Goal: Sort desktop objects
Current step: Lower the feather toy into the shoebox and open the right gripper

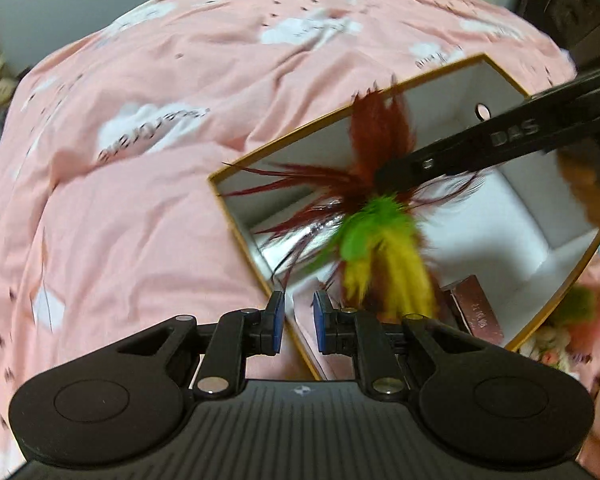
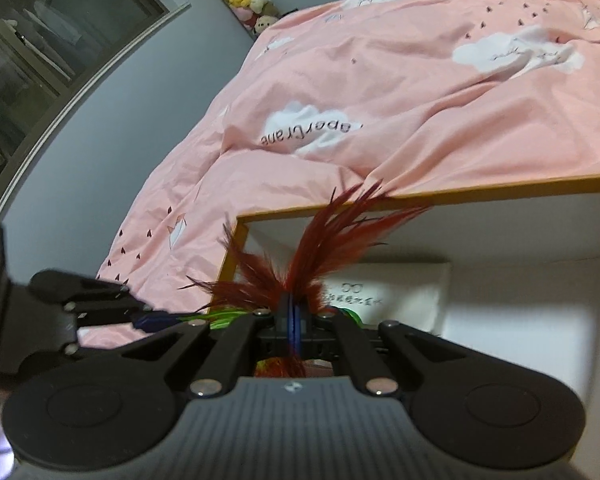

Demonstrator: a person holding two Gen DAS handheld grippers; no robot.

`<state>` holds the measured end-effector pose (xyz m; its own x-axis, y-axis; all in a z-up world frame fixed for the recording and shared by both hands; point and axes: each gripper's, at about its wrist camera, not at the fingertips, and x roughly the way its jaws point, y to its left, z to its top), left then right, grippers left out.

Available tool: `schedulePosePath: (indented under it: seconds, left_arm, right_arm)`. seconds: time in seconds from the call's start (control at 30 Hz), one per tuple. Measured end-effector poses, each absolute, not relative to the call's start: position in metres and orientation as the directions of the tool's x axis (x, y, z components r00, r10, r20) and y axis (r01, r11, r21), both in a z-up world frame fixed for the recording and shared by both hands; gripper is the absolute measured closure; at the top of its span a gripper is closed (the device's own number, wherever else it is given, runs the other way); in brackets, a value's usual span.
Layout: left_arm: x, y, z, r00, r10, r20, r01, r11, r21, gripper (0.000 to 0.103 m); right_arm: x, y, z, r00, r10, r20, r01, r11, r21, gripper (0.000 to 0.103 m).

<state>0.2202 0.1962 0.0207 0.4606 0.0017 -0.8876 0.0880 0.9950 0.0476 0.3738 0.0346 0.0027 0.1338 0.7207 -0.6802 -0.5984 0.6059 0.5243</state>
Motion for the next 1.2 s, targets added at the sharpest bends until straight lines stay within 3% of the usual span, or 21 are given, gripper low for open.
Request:
schedulePosePath:
  seconds: [0.33, 0.73, 1.03, 1.2]
  left_arm:
    - [0.207, 0.203, 0.011, 0.519, -0.013, -0.855, -0.061, 0.997, -0.051, 0.086]
    - [0.209, 0.199, 0.003, 0.534, -0.018, -0.846, -0.094, 0.992, -0.080, 0.086]
    - [0.208, 0.199, 0.000, 0.531, -0.024, -0.847, -0.106, 0.990, -0.095, 0.086]
    - [0.208, 0.200, -0.002, 0.529, -0.020, -0.849, -0.119, 0.988, -0.097, 0.086]
  right_arm:
    - [0.375, 0.060, -0.022, 0.080, 0.718, -0.691, -0.564, 0.605, 0.563, 0.103]
    - [0.371, 0.059, -0.027, -0.023, 0.751, -0.660, -0.483, 0.570, 0.664, 0.103]
    - [0.378, 0.059, -0.043, 0.045, 0.668, -0.743, -0.470, 0.671, 0.574, 0.103]
    - [0.382, 0.057, -0.047, 0.046, 0.669, -0.742, -0.472, 0.669, 0.574, 0.102]
